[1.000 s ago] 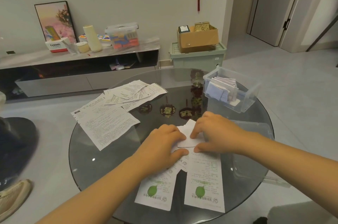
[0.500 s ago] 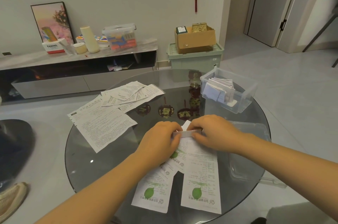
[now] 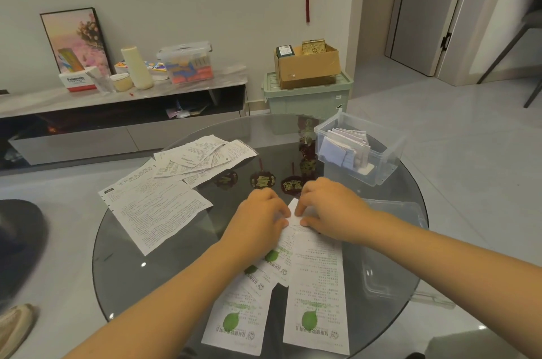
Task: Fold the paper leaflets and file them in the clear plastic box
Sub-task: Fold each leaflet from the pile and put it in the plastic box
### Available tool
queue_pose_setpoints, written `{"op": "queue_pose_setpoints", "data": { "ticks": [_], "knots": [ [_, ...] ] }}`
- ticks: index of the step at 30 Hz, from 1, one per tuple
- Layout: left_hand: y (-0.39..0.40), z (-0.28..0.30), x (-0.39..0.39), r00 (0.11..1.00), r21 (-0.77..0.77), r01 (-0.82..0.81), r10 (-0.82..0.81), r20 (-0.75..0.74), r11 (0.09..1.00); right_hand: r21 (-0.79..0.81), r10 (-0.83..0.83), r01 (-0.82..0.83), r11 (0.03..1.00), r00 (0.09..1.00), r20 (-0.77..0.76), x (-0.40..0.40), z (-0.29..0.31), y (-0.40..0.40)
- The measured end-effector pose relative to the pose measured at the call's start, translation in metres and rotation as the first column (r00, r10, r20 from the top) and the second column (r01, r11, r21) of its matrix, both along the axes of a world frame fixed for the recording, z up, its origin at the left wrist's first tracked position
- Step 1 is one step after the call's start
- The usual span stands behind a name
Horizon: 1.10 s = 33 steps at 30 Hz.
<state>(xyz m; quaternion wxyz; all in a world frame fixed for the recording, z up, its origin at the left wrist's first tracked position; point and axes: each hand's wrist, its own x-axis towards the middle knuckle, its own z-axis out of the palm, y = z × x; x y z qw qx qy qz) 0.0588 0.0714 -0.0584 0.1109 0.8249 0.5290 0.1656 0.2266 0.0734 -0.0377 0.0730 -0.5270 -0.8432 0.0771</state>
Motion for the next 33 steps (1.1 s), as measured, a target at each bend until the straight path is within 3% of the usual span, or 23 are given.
{"op": "queue_pose_setpoints", "data": {
  "ticks": [5,12,20,33],
  "knots": [
    [0.002,0.005,0.001,0.991,-0.019,0.080,-0.082,-0.103,0.997,-0.002,0.044,-0.044,0.999,0.997,0.065,0.002,0.002,0.003],
    [0.007,0.009,0.004,0.986,0.042,0.090,-0.083,-0.142,0.995,0.021,0.049,-0.049,0.999,0.998,0.029,-0.001,0.002,0.003],
    [0.006,0.013,0.004,0.980,0.019,0.092,-0.087,-0.177,0.996,0.008,0.152,-0.156,0.988,0.967,0.203,0.000,0.008,0.006],
    [0.006,0.016,0.010,0.952,0.029,0.128,-0.115,-0.283,0.991,-0.038,0.097,-0.093,0.995,0.988,0.119,0.003,0.008,0.007]
  ]
}}
